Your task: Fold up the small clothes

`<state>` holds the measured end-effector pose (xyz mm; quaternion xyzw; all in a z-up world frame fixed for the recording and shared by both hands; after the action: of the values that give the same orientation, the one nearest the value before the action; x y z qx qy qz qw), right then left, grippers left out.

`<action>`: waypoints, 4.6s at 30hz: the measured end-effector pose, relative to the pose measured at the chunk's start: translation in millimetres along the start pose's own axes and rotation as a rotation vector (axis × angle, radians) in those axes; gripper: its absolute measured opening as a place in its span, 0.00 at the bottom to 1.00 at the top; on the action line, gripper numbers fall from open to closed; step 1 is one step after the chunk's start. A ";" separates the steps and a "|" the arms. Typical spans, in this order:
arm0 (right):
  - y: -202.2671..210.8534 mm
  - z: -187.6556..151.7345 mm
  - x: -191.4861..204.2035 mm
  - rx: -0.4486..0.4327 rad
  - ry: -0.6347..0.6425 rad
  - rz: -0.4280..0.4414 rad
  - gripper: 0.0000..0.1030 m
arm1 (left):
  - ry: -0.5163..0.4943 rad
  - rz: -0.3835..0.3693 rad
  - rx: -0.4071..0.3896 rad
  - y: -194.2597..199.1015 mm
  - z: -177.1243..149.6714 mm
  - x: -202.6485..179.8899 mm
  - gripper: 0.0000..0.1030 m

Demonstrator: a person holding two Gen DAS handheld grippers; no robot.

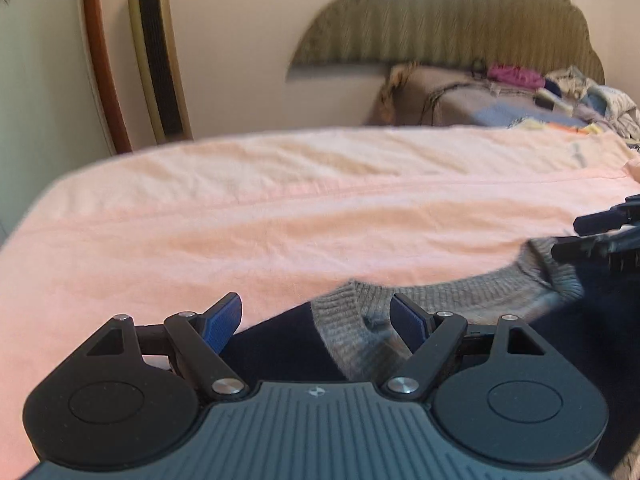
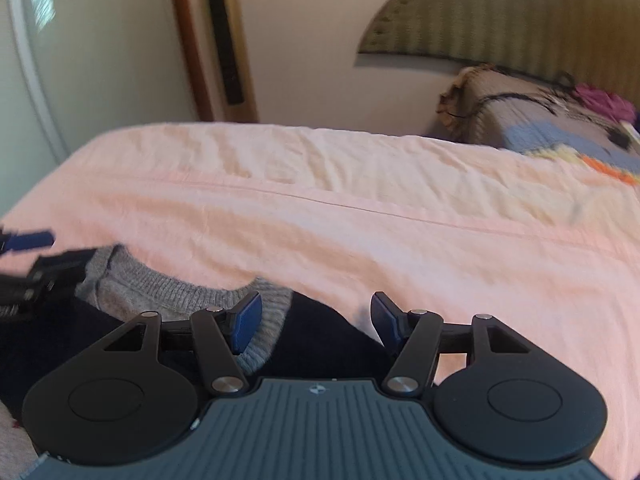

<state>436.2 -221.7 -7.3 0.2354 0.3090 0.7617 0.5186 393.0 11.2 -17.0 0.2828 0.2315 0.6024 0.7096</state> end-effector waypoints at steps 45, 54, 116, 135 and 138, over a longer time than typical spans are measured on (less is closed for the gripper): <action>86.8 -98.2 35.3 -0.085 -0.052 -0.012 0.95 | 0.043 -0.029 -0.066 93.0 -101.4 -12.3 0.76; 79.0 -110.2 27.7 -0.080 -0.083 -0.075 0.96 | 0.063 0.049 -0.084 107.5 -102.7 -9.9 0.87; 283.9 -308.4 115.8 -0.060 -0.089 -0.100 1.00 | 0.062 0.057 -0.009 276.4 -271.4 -58.4 1.00; 352.7 -369.3 -12.3 0.015 -0.755 0.442 0.99 | 0.657 -0.619 0.036 360.2 -346.6 5.1 1.00; 355.5 -376.3 -6.5 0.038 -0.758 0.513 1.00 | 0.695 -0.687 0.045 359.8 -346.8 -1.8 1.00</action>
<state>-46.2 -409.4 -16.1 0.5760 0.0431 0.7197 0.3853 -100.0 93.0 -26.5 -0.0123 0.5474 0.3870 0.7419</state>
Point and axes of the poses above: each gripper's, at about its wrist camera, not at the fingertips, and y roughly against the way its jaws point, x to its left, z to its top, the point moved 6 cm from there along -y, roughly the way its jaws point, and after that the axes turned 2 degrees about -z, right-handed, at the moved point
